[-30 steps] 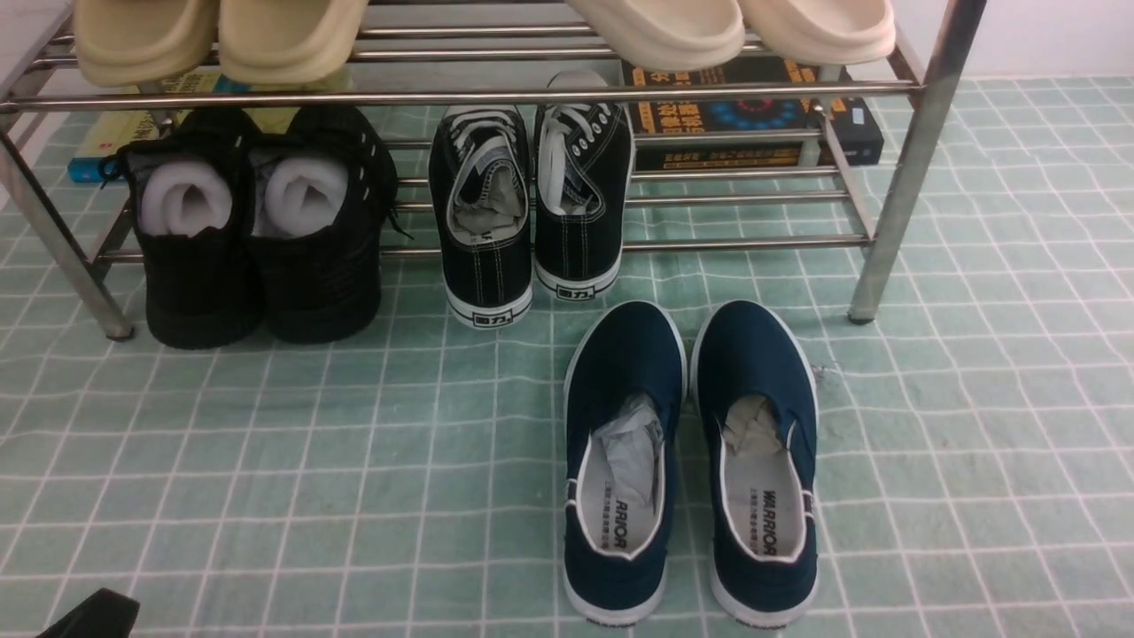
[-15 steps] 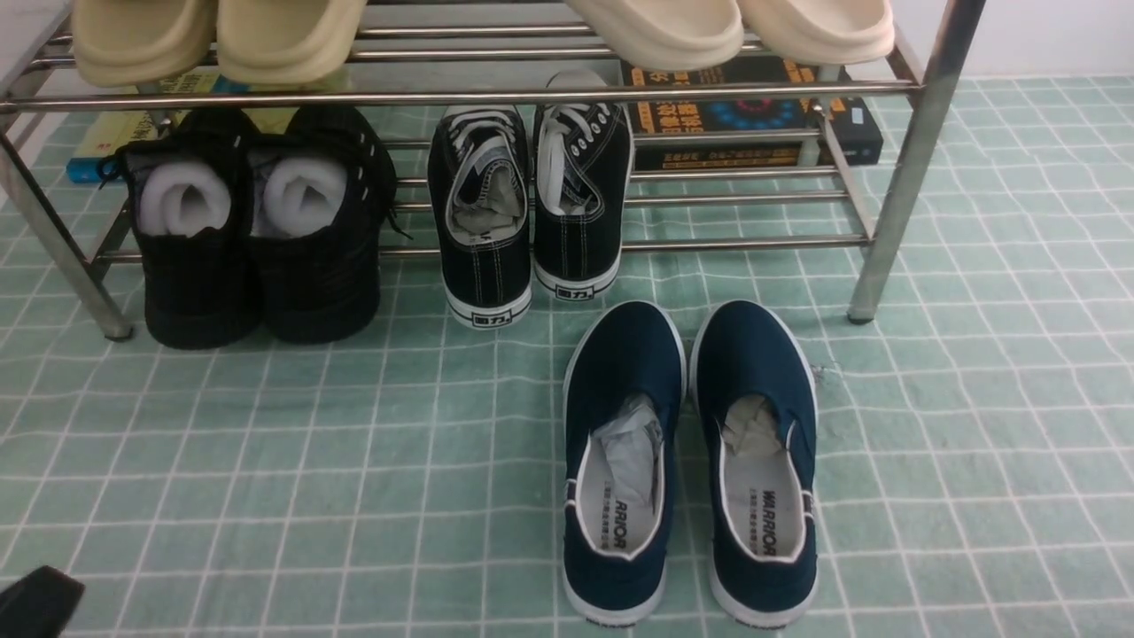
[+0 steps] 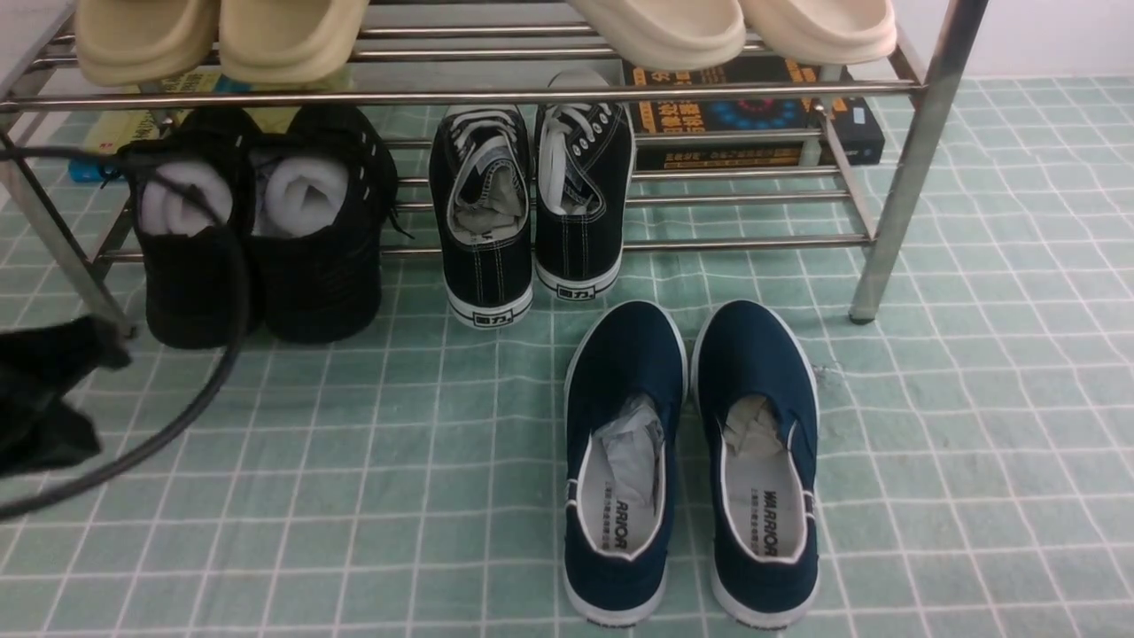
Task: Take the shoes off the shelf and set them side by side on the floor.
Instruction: 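Grasp a shoe standing on the lower shelf of the shoe rack with the left gripper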
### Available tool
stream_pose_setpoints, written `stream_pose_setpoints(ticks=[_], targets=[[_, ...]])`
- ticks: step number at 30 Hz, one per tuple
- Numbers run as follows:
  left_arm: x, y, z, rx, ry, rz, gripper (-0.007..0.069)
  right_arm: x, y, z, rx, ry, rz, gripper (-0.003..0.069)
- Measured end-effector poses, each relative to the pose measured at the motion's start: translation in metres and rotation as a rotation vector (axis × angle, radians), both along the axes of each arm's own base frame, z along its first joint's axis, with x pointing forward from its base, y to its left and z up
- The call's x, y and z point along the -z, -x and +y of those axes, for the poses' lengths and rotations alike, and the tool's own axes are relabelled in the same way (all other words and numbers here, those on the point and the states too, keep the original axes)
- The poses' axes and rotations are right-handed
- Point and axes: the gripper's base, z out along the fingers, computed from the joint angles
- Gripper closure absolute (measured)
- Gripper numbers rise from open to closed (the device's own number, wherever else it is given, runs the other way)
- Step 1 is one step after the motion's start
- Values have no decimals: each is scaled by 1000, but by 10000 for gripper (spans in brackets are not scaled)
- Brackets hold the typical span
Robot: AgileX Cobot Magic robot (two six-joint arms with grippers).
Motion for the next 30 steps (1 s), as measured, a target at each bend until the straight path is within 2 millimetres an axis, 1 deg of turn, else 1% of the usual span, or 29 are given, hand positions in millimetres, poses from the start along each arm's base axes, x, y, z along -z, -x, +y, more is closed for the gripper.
stream_pose_setpoints(ticks=[1, 2, 4, 6, 8, 9, 10, 11, 12, 13, 15, 16, 19, 22, 24, 25, 27, 30], targets=[[-1, -10, -6, 42, 7, 1, 543, 0, 0, 0, 0, 0, 0, 441], [-2, -14, -10, 61, 10, 1, 540, 0, 0, 0, 0, 0, 0, 441], [-5, -41, -35, 159, 24, -6, 500, 0, 0, 0, 0, 0, 0, 441], [-10, -58, -50, 190, 31, -26, 464, 0, 0, 0, 0, 0, 0, 440], [-8, -77, -67, 202, 36, -26, 421, 0, 0, 0, 0, 0, 0, 438], [-8, -81, -72, 211, 36, -28, 410, 0, 0, 0, 0, 0, 0, 438], [-8, -96, -89, 230, 27, -42, 355, 0, 0, 0, 0, 0, 0, 435], [-5, -103, -95, 237, 18, -39, 339, 0, 0, 0, 0, 0, 0, 434], [-7, -104, -99, 245, 17, -47, 328, 0, 0, 0, 0, 0, 0, 433], [-2, -117, -113, 267, -9, -59, 289, 0, 0, 0, 0, 0, 0, 432], [-2, -127, -126, 282, -25, -91, 256, 0, 0, 0, 0, 0, 0, 432], [1, -136, -133, 269, -28, -115, 244, 0, 0, 0, 0, 0, 0, 431], [2, -147, -138, 235, -23, -159, 235, 0, 0, 0, 0, 0, 0, 431], [11, -162, -141, 177, -15, -209, 232, 0, 0, 0, 0, -1, 0, 425], [16, -167, -142, 158, -14, -221, 232, 0, 0, 0, 0, -1, 0, 422], [21, -172, -143, 141, -8, -232, 231, 0, 0, 0, 0, -1, 0, 421], [27, -176, -145, 129, -3, -235, 231, 0, 0, 0, 0, -1, 0, 422], [41, -184, -147, 121, -19, -228, 231, 0, 0, 0, 0, -1, 0, 422]])
